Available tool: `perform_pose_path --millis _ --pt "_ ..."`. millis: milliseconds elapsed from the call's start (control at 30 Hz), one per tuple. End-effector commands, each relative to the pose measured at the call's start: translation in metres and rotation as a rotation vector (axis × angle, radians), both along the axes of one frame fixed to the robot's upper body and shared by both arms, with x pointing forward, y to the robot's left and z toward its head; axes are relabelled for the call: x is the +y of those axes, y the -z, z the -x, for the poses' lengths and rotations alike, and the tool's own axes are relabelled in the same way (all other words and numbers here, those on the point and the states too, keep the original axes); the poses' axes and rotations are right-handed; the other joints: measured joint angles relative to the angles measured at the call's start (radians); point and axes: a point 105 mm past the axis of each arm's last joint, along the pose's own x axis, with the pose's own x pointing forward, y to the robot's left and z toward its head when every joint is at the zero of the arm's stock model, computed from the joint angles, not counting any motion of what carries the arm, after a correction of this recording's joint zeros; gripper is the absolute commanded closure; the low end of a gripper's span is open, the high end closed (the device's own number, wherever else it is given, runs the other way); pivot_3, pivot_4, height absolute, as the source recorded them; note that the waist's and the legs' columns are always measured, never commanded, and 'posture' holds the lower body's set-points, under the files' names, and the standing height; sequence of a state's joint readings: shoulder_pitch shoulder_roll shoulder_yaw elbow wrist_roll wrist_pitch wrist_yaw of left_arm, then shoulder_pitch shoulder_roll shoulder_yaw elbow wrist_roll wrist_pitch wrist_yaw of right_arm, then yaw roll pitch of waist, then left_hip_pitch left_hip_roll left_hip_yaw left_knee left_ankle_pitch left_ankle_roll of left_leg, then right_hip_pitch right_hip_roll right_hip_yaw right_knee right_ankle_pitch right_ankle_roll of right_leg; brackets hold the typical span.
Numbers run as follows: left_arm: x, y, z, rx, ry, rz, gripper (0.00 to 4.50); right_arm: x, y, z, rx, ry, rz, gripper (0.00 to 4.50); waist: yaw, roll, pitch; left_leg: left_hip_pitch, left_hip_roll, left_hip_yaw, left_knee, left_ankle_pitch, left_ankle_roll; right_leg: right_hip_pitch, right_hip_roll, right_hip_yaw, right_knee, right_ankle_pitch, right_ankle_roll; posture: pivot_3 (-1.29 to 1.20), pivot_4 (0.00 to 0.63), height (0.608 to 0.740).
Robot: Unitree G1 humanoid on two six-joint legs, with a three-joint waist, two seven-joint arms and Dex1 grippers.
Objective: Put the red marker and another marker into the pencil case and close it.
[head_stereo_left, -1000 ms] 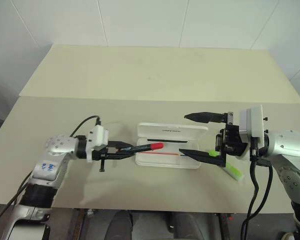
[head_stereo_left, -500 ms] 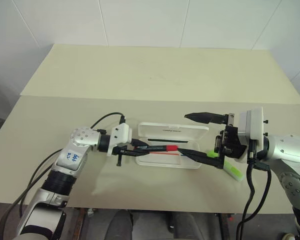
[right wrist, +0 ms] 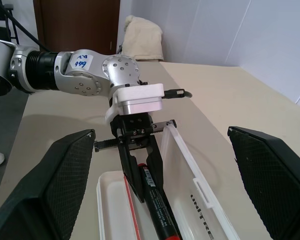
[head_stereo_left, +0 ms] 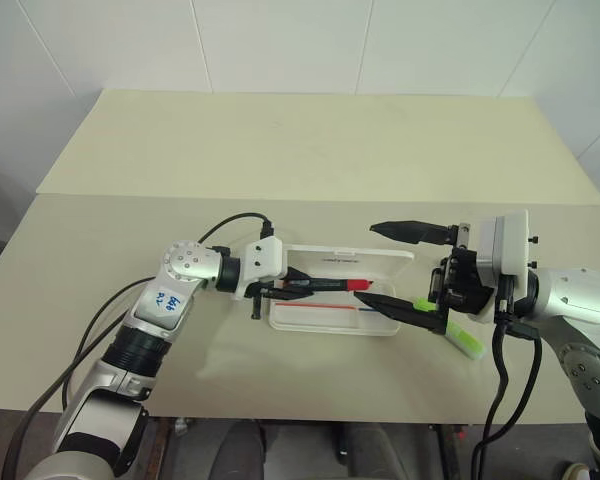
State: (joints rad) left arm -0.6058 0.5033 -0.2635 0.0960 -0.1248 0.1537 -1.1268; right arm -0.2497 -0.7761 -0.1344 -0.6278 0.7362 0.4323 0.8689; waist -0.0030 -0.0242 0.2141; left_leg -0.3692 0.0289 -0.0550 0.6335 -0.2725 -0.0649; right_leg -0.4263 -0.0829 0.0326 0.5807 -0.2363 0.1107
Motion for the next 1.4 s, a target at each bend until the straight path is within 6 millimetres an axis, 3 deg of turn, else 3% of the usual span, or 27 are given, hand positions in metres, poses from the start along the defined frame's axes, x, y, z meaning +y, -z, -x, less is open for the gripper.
perform_pose_path --millis 33,100,400,667,733,800,933,1100,1200,1400 --pt "-0.005 -0.003 0.004 -0.032 0.023 -0.016 3.83 0.003 -0.012 0.008 -0.056 -0.018 -0.014 0.0 0.0 0.0 0.0 0.0 0.0 0.0 0.0 0.0 0.0 0.0 0.0 0.0 0.0 0.0 0.0 0.0 0.15 0.74" --pt "-0.006 -0.001 0.004 -0.027 0.025 -0.021 3.83 0.003 -0.012 0.008 -0.056 -0.018 -0.015 0.0 0.0 0.0 0.0 0.0 0.0 0.0 0.001 0.0 0.0 0.0 0.0 0.0 0.001 0.0 0.0 0.0 0.15 0.74" --pt "-0.01 -0.001 0.001 -0.043 0.016 -0.025 0.84 0.004 -0.013 0.009 -0.058 -0.017 -0.022 0.0 0.001 0.0 0.0 0.0 0.0 0.0 0.001 0.0 0.0 0.0 0.0 0.001 0.001 0.0 0.0 0.0 0.15 0.74" --pt "-0.007 -0.017 0.02 0.008 0.096 0.027 0.84 -0.003 -0.007 0.005 -0.026 0.013 -0.021 0.0 -0.001 0.0 0.0 0.0 0.0 0.001 0.001 0.0 0.0 -0.001 0.001 0.001 0.002 0.0 0.0 0.0 0.15 0.74" --pt "0.001 -0.022 0.031 0.049 0.117 0.04 0.84 -0.017 -0.003 -0.001 0.019 0.076 -0.044 0.0 -0.002 0.0 0.0 0.0 0.0 0.001 0.001 0.0 0.0 -0.001 0.001 0.001 0.002 0.0 0.0 0.0 0.15 0.74" --pt "0.008 -0.028 0.039 0.078 0.122 0.054 0.84 -0.03 0.006 -0.005 0.054 0.13 -0.026 0.0 -0.001 0.0 0.0 0.0 0.001 0.001 0.001 0.0 0.001 -0.001 0.001 0.002 0.002 0.0 0.0 0.0 0.15 0.74" --pt "0.026 -0.037 0.056 0.138 0.106 0.084 0.04 -0.058 0.024 -0.008 0.13 0.282 -0.024 0.0 -0.001 -0.001 0.0 0.0 0.001 0.002 0.001 0.0 0.001 -0.001 0.001 0.003 0.002 0.0 -0.001 0.0 0.15 0.74" --pt "0.042 -0.045 0.062 0.131 0.034 0.12 0.04 -0.086 0.043 -0.012 0.18 0.476 -0.001 0.0 -0.003 -0.001 0.001 0.001 0.001 0.004 0.003 0.0 0.001 -0.001 0.001 0.004 0.002 0.0 -0.001 0.0 0.15 0.74" --pt "0.052 -0.054 0.066 0.113 0.002 0.179 0.04 -0.106 0.066 -0.013 0.241 0.603 0.042 0.0 -0.004 -0.002 0.001 0.002 0.001 0.005 0.003 0.0 0.001 -0.001 0.001 0.004 0.001 0.001 -0.003 0.0 0.15 0.74" --pt "0.051 -0.064 0.075 0.083 0.031 0.227 0.04 -0.125 0.1 -0.004 0.338 0.667 0.092 0.0 -0.006 -0.002 0.001 0.0 0.002 0.006 0.003 -0.001 0.001 -0.001 0.001 0.005 -0.002 0.002 -0.003 0.0 0.15 0.74"
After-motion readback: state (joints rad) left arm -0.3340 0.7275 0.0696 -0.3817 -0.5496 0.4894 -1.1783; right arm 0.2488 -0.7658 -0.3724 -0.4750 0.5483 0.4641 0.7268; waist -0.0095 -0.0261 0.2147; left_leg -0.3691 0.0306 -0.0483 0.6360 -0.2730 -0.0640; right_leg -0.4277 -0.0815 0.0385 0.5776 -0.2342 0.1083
